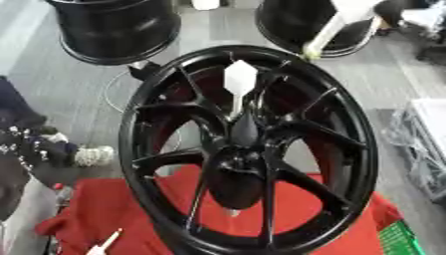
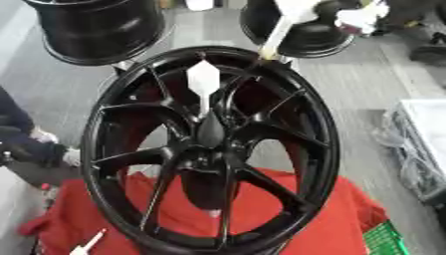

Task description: Pull the pin out of the wheel hub.

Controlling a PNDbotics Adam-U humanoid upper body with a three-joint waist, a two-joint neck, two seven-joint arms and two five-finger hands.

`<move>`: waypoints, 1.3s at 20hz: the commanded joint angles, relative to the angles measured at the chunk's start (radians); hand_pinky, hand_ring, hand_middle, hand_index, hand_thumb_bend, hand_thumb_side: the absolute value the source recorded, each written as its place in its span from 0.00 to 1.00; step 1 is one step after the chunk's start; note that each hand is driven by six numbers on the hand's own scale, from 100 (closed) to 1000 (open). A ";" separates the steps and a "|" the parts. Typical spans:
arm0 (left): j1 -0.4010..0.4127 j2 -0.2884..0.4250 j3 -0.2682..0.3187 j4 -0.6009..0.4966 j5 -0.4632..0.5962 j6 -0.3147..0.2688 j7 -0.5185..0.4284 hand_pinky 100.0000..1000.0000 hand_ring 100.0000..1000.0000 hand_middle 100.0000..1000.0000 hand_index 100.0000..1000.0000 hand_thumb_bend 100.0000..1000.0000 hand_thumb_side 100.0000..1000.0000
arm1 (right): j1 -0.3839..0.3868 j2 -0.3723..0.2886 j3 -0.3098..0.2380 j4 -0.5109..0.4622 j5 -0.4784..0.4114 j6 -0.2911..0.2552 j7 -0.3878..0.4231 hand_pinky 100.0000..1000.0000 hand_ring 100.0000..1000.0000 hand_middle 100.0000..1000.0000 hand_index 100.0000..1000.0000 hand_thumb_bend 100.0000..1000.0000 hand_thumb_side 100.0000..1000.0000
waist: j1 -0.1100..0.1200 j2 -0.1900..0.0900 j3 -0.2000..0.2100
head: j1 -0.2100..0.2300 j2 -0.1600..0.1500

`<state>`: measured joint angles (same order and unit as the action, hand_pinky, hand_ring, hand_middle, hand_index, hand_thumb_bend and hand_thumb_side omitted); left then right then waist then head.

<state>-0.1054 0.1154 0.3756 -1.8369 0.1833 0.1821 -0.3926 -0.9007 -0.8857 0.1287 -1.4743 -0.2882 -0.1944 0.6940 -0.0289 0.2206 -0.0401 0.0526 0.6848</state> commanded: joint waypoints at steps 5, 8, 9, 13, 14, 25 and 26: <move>-0.003 0.028 0.018 -0.018 -0.008 0.002 0.015 0.55 0.42 0.57 0.76 0.17 0.85 | 0.214 -0.228 -0.231 0.117 -0.108 -0.051 -0.208 0.22 0.25 0.19 0.21 0.00 0.34 | 0.000 -0.017 -0.019 | 0.016 -0.001; -0.004 0.025 0.025 -0.020 -0.009 0.000 0.021 0.55 0.42 0.57 0.76 0.17 0.85 | 0.360 -0.278 -0.338 0.217 -0.132 -0.092 -0.346 0.23 0.26 0.20 0.22 0.00 0.38 | 0.005 -0.012 -0.028 | 0.020 -0.006; -0.003 0.024 0.027 -0.021 -0.009 -0.001 0.024 0.55 0.42 0.57 0.76 0.17 0.85 | 0.411 -0.289 -0.367 0.259 -0.131 -0.102 -0.406 0.23 0.26 0.21 0.23 0.00 0.40 | 0.007 -0.010 -0.031 | 0.021 -0.008; -0.004 0.020 0.031 -0.023 -0.008 -0.006 0.030 0.55 0.42 0.57 0.76 0.16 0.85 | 0.566 -0.279 -0.423 0.456 -0.174 -0.117 -0.692 0.26 0.29 0.23 0.26 0.00 0.40 | 0.016 -0.003 -0.041 | 0.014 -0.012; -0.005 0.019 0.031 -0.023 -0.008 -0.006 0.030 0.55 0.42 0.57 0.76 0.16 0.85 | 0.593 -0.272 -0.415 0.513 -0.188 -0.108 -0.749 0.27 0.30 0.24 0.27 0.00 0.39 | 0.017 -0.002 -0.041 | 0.009 -0.013; -0.013 -0.001 0.025 -0.023 0.001 -0.019 0.023 0.55 0.43 0.58 0.76 0.16 0.85 | 0.704 -0.060 -0.232 0.937 -0.246 0.051 -0.777 0.46 0.50 0.76 0.81 0.00 1.00 | 0.049 0.012 -0.019 | -0.055 -0.017; -0.014 -0.003 0.024 -0.022 0.003 -0.020 0.022 0.55 0.43 0.58 0.76 0.16 0.85 | 0.705 -0.042 -0.223 0.952 -0.225 0.062 -0.767 0.46 0.50 0.77 0.82 0.00 1.00 | 0.051 0.013 -0.018 | -0.057 -0.018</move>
<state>-0.1097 0.1040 0.3978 -1.8430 0.1835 0.1675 -0.3691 -0.1936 -0.9074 -0.1034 -0.5451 -0.5274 -0.1478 -0.0868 0.0275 0.2420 -0.0581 0.0017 0.6813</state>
